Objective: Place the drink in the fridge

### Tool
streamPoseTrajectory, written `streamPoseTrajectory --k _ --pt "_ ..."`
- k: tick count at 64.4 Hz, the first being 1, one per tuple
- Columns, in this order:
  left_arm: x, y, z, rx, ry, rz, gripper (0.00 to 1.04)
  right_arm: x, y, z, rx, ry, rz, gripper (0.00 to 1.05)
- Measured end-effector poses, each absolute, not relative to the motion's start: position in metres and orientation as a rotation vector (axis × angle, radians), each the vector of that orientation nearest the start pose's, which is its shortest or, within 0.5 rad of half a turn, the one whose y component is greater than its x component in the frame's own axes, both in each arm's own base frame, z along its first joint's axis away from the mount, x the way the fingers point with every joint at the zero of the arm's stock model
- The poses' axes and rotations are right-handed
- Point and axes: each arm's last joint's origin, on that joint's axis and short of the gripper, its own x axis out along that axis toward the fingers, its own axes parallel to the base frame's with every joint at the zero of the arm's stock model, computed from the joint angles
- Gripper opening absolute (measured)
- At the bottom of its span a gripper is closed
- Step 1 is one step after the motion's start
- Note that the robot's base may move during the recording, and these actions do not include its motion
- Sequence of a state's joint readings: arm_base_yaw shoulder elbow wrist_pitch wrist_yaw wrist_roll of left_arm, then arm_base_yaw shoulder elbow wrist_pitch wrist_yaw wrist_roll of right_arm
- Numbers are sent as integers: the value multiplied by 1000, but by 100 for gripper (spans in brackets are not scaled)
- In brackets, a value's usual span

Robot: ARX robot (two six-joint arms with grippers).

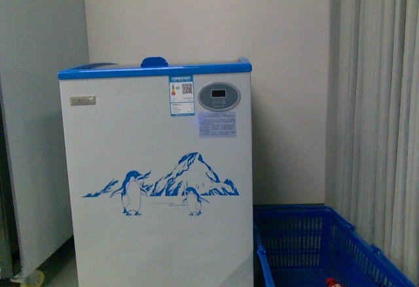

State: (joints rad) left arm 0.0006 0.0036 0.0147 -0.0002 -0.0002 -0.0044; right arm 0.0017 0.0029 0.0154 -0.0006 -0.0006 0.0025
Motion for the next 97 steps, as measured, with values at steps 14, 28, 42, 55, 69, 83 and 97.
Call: streamPoseTrajectory --k 14,28,42,55,69,83,97 --pt "97 0 168 -4 -11 1 97 97 0 168 2 -12 2 97" --pt "97 0 168 -4 -11 1 97 97 0 168 2 -12 2 97" --pt "97 0 168 -4 -11 1 97 97 0 169 2 -12 2 97" --pt "97 0 168 -4 -11 0 97 97 0 168 2 -12 2 97" --pt "97 0 168 -4 -11 1 97 97 0 168 2 -12 2 97" --pt "97 0 168 -4 -11 1 97 97 0 168 2 -12 2 97" --pt "97 0 168 -4 -11 1 97 97 0 168 2 -12 3 97"
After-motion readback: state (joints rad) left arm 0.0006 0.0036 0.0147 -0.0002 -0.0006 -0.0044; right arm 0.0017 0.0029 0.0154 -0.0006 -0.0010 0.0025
